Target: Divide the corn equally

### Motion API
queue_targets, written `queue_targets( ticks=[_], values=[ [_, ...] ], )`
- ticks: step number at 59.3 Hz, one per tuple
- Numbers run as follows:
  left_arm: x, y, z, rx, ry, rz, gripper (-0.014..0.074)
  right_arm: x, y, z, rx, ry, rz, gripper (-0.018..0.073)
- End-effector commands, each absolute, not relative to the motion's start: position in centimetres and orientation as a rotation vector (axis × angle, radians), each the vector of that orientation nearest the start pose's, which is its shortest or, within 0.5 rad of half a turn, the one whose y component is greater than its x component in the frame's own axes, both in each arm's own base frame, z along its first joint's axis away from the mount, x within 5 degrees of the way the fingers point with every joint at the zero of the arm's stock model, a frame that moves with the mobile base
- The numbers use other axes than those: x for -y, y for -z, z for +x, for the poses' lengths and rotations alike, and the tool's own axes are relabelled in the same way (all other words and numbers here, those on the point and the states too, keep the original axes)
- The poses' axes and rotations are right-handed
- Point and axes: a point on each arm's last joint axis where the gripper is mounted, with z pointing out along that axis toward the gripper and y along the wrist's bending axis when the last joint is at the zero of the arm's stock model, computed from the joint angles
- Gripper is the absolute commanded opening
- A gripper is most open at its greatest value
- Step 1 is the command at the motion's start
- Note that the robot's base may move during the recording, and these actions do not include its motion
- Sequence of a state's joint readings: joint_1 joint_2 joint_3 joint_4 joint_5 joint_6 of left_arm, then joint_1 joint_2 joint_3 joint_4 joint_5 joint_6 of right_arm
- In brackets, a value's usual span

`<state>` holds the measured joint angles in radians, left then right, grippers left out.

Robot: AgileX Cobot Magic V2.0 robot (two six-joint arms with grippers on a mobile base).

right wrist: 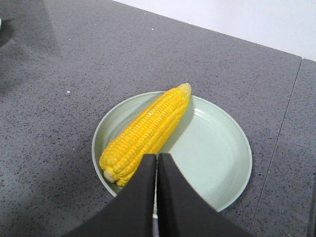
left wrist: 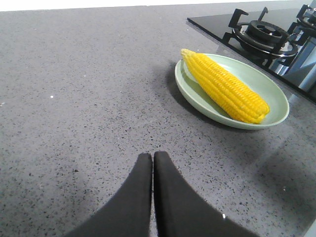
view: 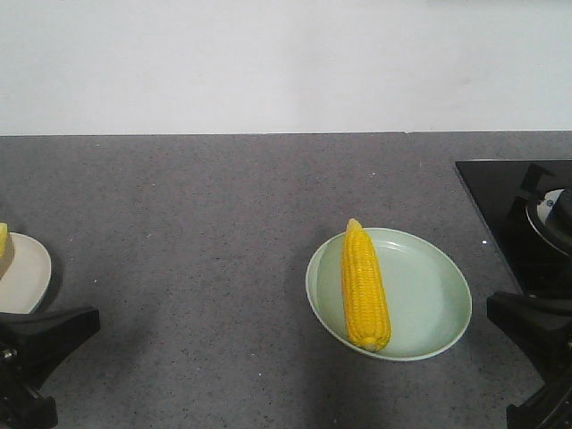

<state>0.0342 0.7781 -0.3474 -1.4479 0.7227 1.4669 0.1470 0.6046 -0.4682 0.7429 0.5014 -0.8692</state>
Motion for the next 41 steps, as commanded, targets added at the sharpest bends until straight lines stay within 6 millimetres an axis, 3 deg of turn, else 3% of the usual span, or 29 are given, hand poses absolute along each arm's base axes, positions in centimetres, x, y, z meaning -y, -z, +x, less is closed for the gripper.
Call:
queue_targets(
  ticks=[1,41],
  values=[
    [5.68,-26.59,13.47,-1.852,0.702,0.442,-0.0008,-4.45,-30.03,11.74,-1.862,-0.282,-0.492,-0.0006],
    [5.68,-26.58,13.47,-1.853,0.701,0.443,-0.0008,-4.45,-30.03,11.74,-1.862,-0.282,-0.492,-0.0006]
  ],
)
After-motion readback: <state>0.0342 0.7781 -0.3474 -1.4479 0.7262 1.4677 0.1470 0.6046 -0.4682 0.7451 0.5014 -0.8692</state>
